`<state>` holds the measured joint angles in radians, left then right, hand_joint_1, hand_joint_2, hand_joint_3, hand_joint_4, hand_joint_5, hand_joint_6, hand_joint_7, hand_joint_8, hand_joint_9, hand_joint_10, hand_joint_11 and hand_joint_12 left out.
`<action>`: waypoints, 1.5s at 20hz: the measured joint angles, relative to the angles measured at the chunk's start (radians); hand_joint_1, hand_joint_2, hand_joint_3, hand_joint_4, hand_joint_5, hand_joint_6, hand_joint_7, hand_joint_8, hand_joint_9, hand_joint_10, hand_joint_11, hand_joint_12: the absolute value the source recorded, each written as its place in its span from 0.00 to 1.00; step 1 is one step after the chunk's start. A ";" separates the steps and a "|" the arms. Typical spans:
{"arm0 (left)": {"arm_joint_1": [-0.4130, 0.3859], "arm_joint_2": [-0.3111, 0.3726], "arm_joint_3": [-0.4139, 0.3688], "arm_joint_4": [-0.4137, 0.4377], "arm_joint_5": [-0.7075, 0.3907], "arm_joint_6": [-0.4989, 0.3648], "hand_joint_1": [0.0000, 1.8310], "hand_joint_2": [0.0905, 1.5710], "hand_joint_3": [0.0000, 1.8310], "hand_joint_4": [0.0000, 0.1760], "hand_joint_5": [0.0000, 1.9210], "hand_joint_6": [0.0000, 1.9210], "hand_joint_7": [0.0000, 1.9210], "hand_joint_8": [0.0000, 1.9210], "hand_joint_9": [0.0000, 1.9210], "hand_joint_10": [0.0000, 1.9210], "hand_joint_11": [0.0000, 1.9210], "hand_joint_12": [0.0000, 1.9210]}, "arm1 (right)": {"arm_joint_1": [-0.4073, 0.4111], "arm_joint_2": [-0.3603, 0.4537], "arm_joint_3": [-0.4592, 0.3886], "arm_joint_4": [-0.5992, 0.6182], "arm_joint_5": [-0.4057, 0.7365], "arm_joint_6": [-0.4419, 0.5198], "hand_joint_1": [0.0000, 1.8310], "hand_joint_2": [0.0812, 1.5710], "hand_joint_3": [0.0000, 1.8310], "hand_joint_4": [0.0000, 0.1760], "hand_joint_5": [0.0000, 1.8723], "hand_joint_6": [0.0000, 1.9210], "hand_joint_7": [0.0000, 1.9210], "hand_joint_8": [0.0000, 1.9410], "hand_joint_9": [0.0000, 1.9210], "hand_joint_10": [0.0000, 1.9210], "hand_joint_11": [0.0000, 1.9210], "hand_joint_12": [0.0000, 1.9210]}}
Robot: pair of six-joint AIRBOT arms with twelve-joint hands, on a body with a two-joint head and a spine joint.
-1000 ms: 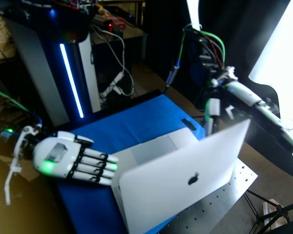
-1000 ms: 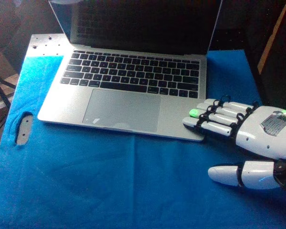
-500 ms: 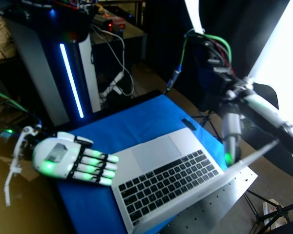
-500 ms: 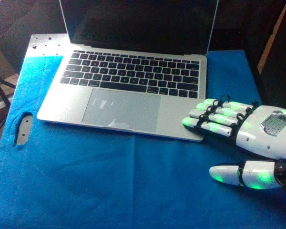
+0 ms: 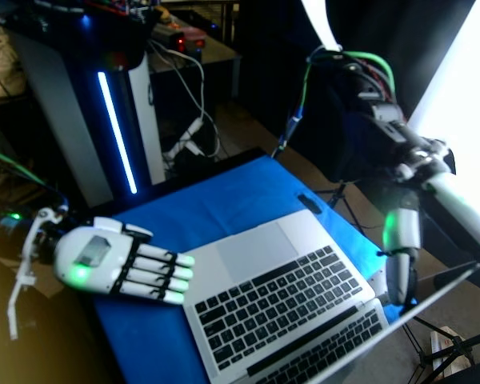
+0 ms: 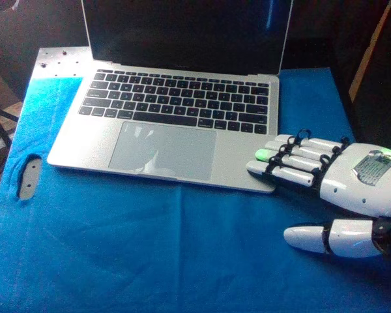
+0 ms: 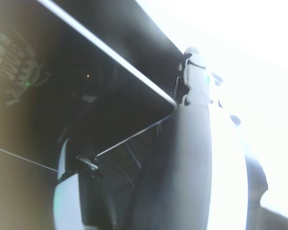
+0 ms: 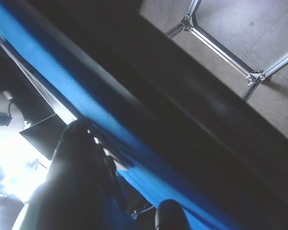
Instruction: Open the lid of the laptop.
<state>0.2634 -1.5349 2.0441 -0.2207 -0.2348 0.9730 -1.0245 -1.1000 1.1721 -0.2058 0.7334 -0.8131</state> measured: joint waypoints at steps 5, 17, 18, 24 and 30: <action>0.062 0.107 -0.173 -0.032 -0.133 0.003 0.40 0.62 0.00 1.00 0.00 0.00 0.00 0.00 0.00 0.00 0.00 0.00 | 0.000 0.000 0.000 -0.001 0.000 0.010 0.00 0.85 0.00 0.00 0.00 0.00 0.00 0.00 0.00 0.00 0.00 0.00; 0.164 0.366 -0.558 0.075 -0.511 -0.005 0.38 0.60 0.00 0.96 0.00 0.00 0.00 0.00 0.00 0.00 0.00 0.00 | 0.000 0.008 -0.013 0.047 -0.002 0.025 0.00 0.82 0.00 0.00 0.00 0.00 0.00 0.00 0.00 0.00 0.00 0.00; 0.164 0.380 -0.563 0.071 -0.525 -0.004 0.39 0.59 0.00 0.94 0.00 0.00 0.00 0.00 0.00 0.00 0.00 0.00 | 0.000 0.008 -0.013 0.048 -0.002 0.025 0.00 0.82 0.00 0.00 0.00 0.00 0.00 0.00 0.00 0.00 0.00 0.00; 0.250 0.448 -0.670 0.095 -0.632 -0.011 0.40 0.58 0.00 0.53 0.00 0.00 0.00 0.00 0.00 0.00 0.00 0.00 | 0.000 0.031 -0.027 0.068 -0.007 0.027 0.00 0.83 0.00 0.00 0.00 0.00 0.00 0.00 0.00 0.00 0.00 0.00; 0.484 0.490 -0.717 0.089 -0.824 -0.265 0.41 0.57 0.00 0.58 0.00 0.00 0.00 0.00 0.00 0.00 0.00 0.00 | -0.020 0.115 -0.064 0.222 0.132 0.027 0.17 0.79 0.00 0.21 0.00 0.00 0.00 0.00 0.00 0.00 0.00 0.00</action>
<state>0.7471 -1.0447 1.3270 -0.1314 -1.0588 0.7078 -1.0443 -0.9852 1.1076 0.0162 0.8654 -0.7864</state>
